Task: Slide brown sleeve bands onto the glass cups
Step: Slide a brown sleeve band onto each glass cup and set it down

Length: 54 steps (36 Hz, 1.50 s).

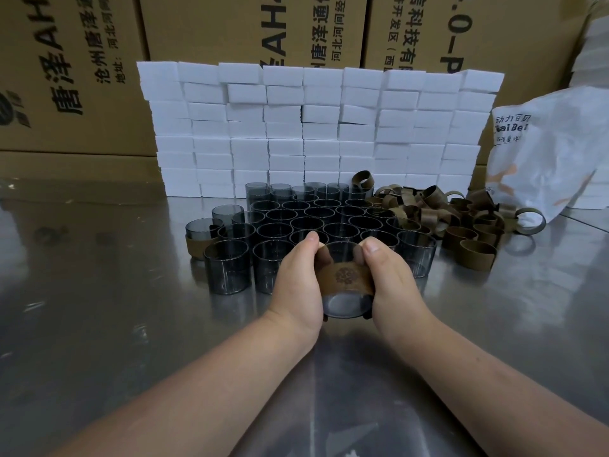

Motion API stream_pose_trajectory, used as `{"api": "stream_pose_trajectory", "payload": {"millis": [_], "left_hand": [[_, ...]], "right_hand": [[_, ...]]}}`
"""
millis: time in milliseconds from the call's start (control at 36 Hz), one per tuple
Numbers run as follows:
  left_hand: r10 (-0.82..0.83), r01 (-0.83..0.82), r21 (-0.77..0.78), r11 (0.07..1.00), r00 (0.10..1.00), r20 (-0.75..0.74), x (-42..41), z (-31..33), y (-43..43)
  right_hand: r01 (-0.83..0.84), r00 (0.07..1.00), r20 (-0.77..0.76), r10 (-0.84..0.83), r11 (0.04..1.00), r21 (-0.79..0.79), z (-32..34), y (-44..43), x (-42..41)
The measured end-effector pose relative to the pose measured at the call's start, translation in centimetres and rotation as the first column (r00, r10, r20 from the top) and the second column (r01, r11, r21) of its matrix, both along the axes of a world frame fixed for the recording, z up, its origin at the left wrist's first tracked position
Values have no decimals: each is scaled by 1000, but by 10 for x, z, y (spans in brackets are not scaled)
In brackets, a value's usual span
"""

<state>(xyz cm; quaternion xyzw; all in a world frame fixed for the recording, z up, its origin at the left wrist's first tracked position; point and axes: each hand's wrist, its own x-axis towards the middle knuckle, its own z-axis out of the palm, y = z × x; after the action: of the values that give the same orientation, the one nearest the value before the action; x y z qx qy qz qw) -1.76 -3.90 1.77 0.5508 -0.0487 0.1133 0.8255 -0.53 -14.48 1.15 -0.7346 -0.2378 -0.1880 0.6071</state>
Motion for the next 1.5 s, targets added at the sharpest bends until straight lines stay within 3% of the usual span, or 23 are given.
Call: {"api": "stream_pose_trajectory", "payload": {"millis": [667,806,1222,1361,1500], "left_hand": [[-66,65,60,996,998,15,0,2,4],[-91,90,57,994,996,22,2,2,5],[-82,77,123,989,996,34,2,2,7],[8,-17,140,990,998,61,5,1,7],[98,-110,144,983,991,89,10,0,9]], "right_hand": [[-8,1000,-6,8,1000,7,0,1,0],[-58,997,-48,62,995,86,0,2,-2],[-47,996,-78,51,997,54,2,1,-4],[35,998,-52,-33,999,33,-1,2,-1],[-82,969,-214,120,981,177,0,5,7]]}}
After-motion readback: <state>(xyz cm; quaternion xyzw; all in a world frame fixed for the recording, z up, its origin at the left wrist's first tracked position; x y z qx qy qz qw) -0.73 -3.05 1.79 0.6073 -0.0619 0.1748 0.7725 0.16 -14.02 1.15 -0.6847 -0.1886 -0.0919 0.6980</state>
